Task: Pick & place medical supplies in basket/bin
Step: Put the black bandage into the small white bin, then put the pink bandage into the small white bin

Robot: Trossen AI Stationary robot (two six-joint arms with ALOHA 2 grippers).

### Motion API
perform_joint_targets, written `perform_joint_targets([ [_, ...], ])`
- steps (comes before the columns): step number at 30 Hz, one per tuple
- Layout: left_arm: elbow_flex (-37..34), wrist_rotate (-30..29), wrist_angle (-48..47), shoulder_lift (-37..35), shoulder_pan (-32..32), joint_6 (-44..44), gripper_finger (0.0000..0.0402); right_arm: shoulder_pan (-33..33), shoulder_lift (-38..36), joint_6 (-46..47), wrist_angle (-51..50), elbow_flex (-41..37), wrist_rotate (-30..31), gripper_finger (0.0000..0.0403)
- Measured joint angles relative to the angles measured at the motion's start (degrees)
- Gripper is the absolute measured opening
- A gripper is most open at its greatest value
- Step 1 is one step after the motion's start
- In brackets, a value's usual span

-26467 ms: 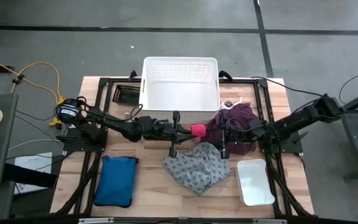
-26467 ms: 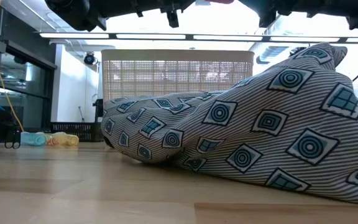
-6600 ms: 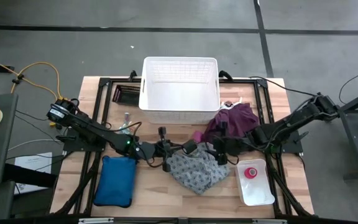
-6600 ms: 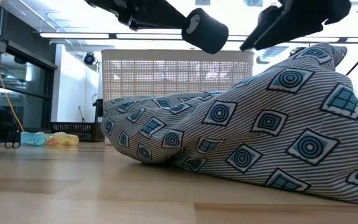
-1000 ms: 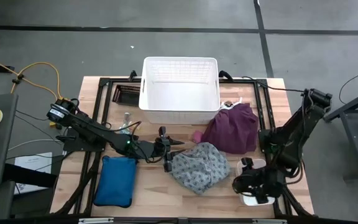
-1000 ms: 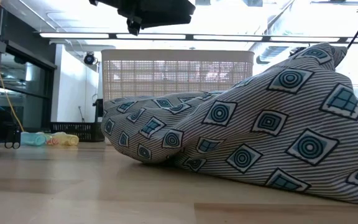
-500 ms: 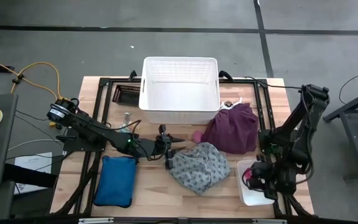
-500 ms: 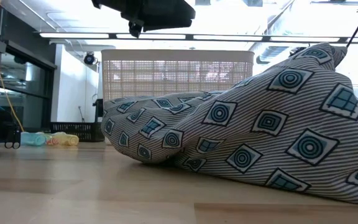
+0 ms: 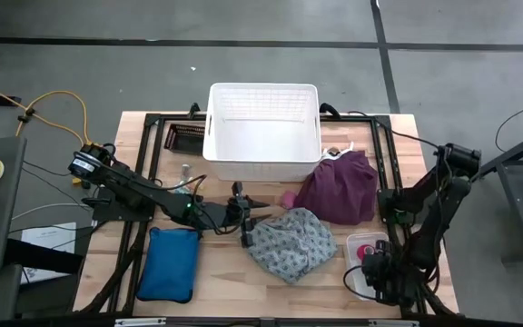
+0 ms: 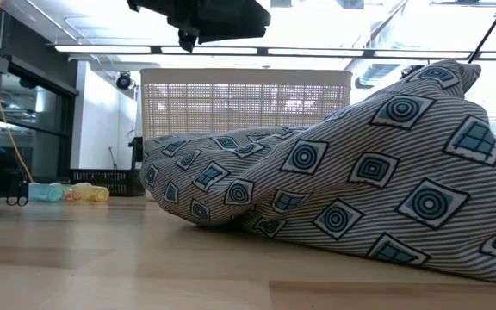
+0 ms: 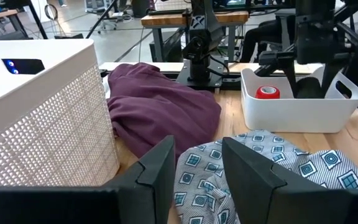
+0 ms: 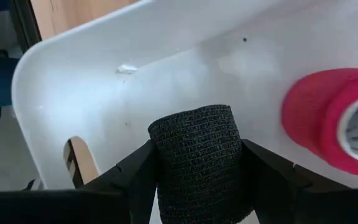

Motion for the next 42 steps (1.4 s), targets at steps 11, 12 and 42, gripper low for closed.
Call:
perform_joint_targets([
  [11,0.00,0.02,0.00,0.00,0.00,0.01,0.0128,0.00,0.63,0.00,1.55,0.00,0.33,0.0201],
  [12,0.00,0.02,0.00,0.00,0.00,0.00,0.0128,0.00,0.63,0.00,1.53,0.00,0.51,0.0201],
  [42,0.00,0.02,-0.35,-0.02,0.00,0.07,0.0128,-0.11,0.58,1.03,1.29,0.00,-0.07,0.0305],
])
